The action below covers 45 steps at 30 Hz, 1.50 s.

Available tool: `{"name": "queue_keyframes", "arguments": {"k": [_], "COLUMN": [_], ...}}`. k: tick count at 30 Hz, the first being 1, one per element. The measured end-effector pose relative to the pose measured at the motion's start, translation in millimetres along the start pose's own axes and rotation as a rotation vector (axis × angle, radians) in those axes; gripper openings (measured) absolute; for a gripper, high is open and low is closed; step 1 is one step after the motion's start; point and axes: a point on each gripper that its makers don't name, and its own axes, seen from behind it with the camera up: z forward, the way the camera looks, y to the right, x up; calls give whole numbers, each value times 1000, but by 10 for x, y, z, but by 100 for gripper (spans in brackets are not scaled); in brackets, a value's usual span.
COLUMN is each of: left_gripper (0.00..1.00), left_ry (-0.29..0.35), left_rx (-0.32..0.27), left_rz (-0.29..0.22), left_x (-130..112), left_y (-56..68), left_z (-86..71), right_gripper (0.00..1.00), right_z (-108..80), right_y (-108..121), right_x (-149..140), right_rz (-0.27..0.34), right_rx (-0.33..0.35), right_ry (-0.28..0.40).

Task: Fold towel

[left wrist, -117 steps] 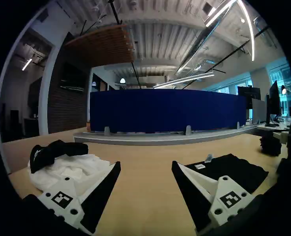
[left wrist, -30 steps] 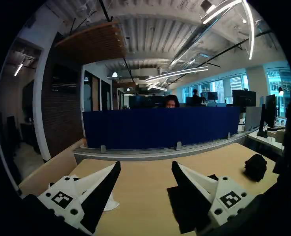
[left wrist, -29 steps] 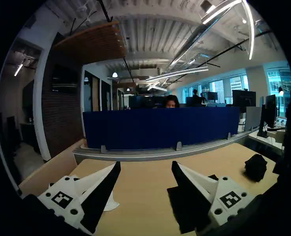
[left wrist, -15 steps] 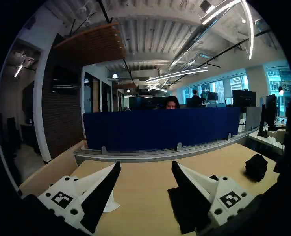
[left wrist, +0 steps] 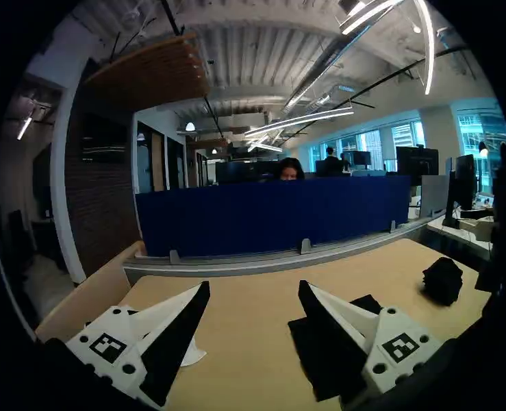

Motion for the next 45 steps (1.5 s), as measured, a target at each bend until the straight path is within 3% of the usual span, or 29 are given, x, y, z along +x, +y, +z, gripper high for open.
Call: {"name": "queue_keyframes", "arguments": {"k": [8, 15, 21, 32, 45], "left_gripper": [96, 96, 96, 96, 96], "left_ry": [-90, -204, -319, -475, -592], "left_rx": [-103, -233, -363, -509, -586], "left_rz": [54, 111, 123, 196, 261], "left_x": [-230, -532, -853, -1465, -2388], "left_y": [201, 486, 761, 1027, 1203], "left_z": [54, 70, 16, -12, 74], "right_gripper": [96, 98, 100, 100, 100], "right_z": [3, -57, -152, -182, -126], "right_y": [-195, -448, -638, -746, -836], "right_x": [-206, -579, -898, -1501, -2323], "right_rz": [-85, -162, -231, -287, -337], "right_rx": [110, 272, 394, 483, 537], "right_ry": [-116, -308, -442, -585, -658]}}
